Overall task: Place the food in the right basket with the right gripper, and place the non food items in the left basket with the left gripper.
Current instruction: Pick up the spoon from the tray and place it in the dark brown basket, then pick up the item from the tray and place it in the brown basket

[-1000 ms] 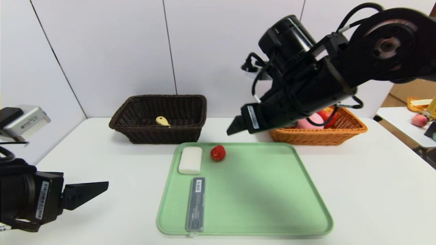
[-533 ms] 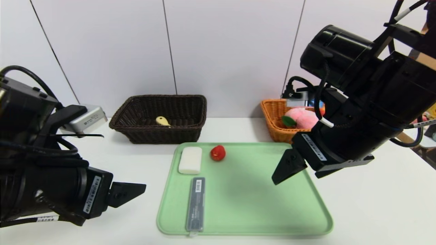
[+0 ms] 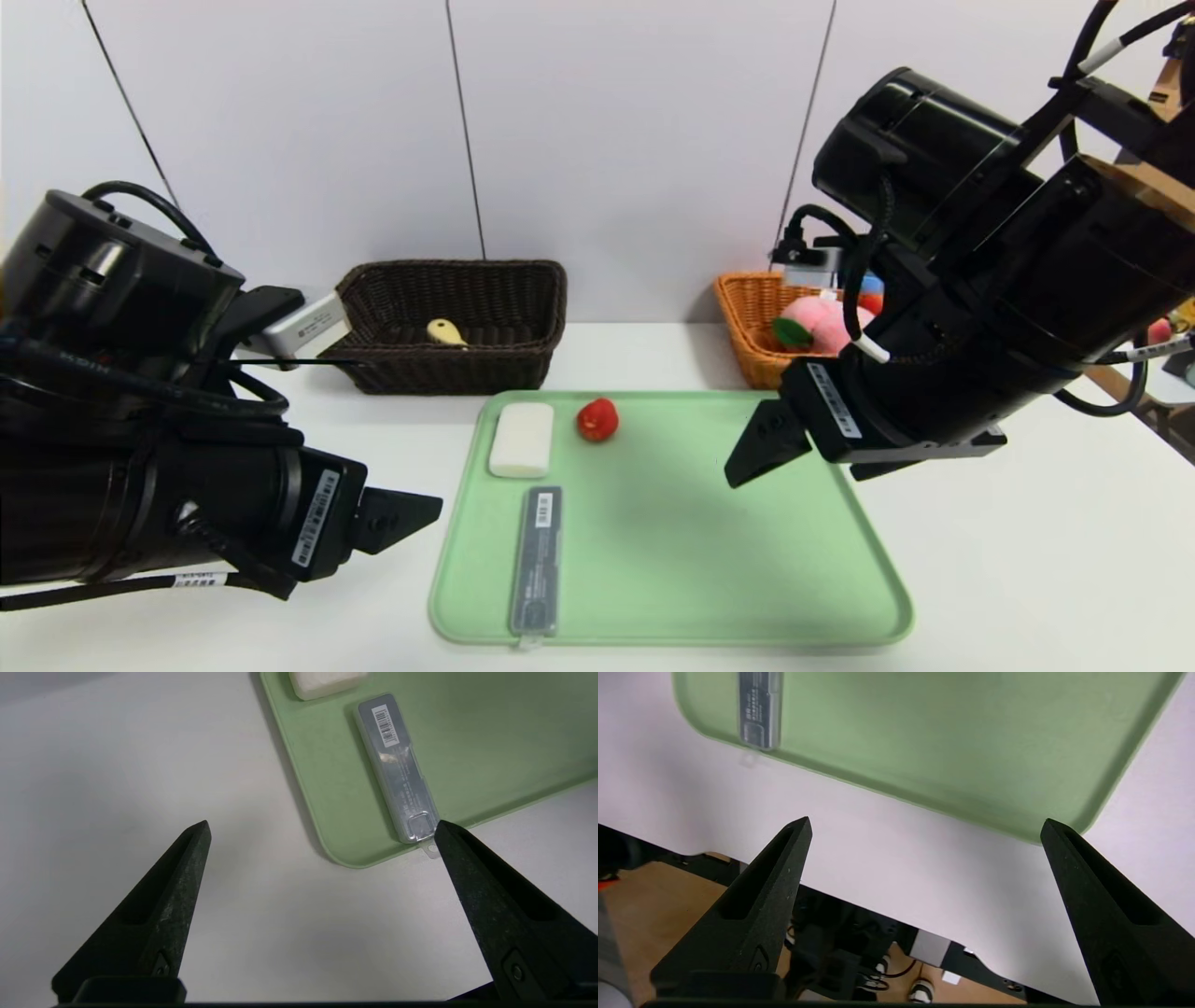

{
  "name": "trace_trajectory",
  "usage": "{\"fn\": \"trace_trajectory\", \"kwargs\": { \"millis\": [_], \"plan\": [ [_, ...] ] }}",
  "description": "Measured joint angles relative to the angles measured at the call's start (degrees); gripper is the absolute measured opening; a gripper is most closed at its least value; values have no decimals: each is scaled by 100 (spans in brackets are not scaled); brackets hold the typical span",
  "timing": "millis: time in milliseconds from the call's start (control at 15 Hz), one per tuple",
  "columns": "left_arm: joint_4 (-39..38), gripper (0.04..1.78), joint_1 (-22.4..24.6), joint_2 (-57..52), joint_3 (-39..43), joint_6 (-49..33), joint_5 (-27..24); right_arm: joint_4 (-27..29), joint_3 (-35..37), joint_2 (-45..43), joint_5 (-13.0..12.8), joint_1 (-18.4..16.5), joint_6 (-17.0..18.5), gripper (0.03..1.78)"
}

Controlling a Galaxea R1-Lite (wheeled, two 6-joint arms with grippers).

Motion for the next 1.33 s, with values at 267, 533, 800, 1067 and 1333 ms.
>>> {"fn": "trace_trajectory", "kwargs": {
  "millis": [267,533,800,1067,1333],
  "plan": [
    [-32,169,-63,137,-5,-10,-2,-364,118,-33,-972,-35,-79,169],
    [0,169,-221,410,-216,-302,12,-773,467,-78,-1999,-223,-68,169],
    [595,169,-428,875,-975,-772,74,-295,891,-364,-1961,-273,-57,169],
    [1755,169,-736,1603,-2107,-1491,78,-235,1178,-751,-1997,-595,-96,170],
    [3115,169,-1029,2411,-3115,-2000,61,-277,1172,-955,-2005,-1154,-129,170]
  ]
}}
